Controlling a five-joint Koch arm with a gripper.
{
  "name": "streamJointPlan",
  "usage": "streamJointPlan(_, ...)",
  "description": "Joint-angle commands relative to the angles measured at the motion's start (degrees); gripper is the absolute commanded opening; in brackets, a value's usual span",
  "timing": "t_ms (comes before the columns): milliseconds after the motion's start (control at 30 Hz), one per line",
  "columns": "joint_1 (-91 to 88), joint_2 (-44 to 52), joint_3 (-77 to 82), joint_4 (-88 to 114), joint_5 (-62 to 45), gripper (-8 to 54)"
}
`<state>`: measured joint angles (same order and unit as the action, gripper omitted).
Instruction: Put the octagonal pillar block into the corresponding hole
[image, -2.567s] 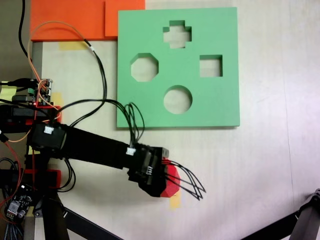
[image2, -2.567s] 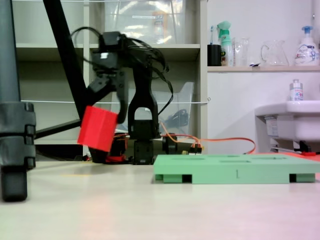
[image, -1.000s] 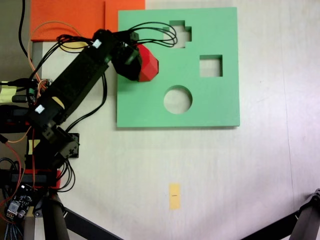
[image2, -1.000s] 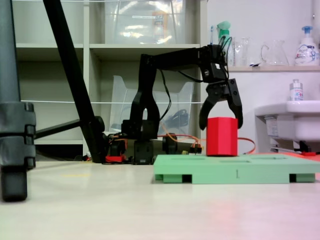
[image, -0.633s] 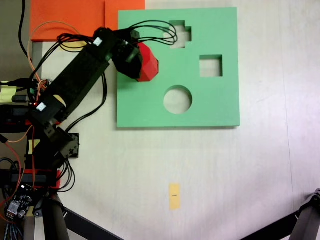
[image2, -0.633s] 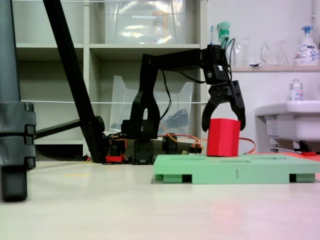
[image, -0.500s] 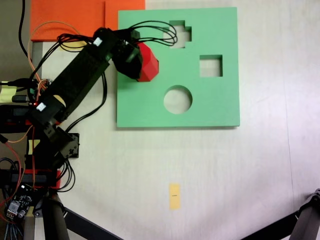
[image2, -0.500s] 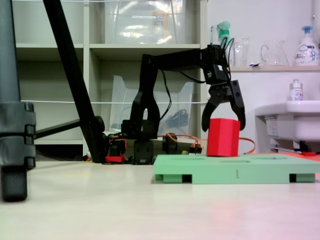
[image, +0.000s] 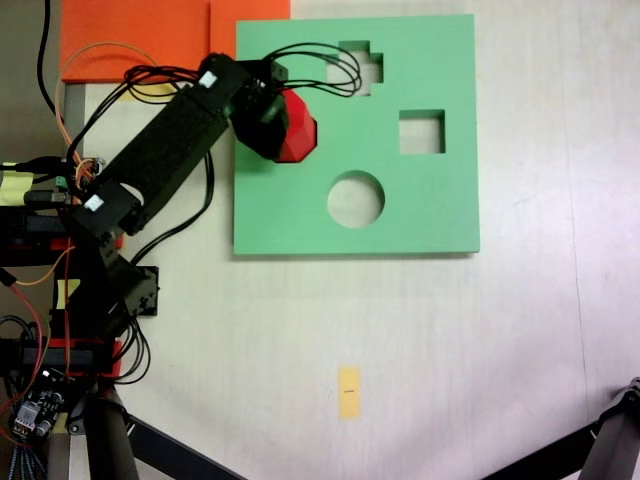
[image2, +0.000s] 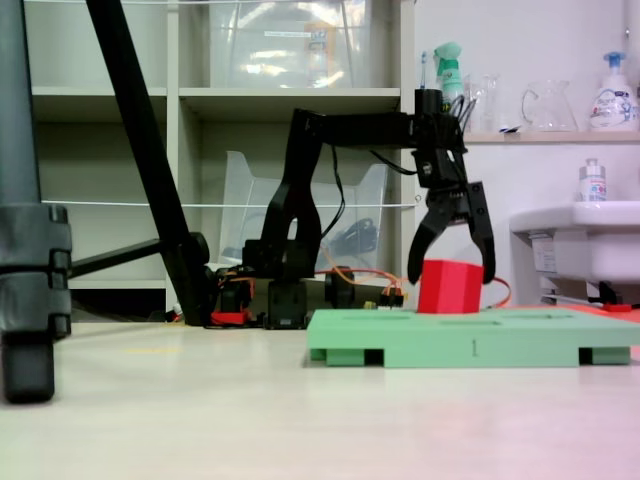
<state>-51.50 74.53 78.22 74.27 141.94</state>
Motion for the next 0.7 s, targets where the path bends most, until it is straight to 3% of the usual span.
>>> streamJointPlan(0,-0.4,0.6,0.4,-3.7,0.3,38.2)
streamJointPlan(67,-0.1,0.5,1.3,-3.9,0.4,40.9)
streamJointPlan(133,0.3,0.2,1.3,-4.4,0.3,51.7)
streamJointPlan(300,1.1,5.4,1.3,-3.4,-6.3,52.2)
streamJointPlan(433,2.7,22.8,1.9,-1.8,-21.7,51.9)
streamJointPlan(533,7.1,35.5,5.2,-2.2,-42.5,45.8)
streamJointPlan(667,18.0,44.5,6.9,-3.4,-73.5,45.0)
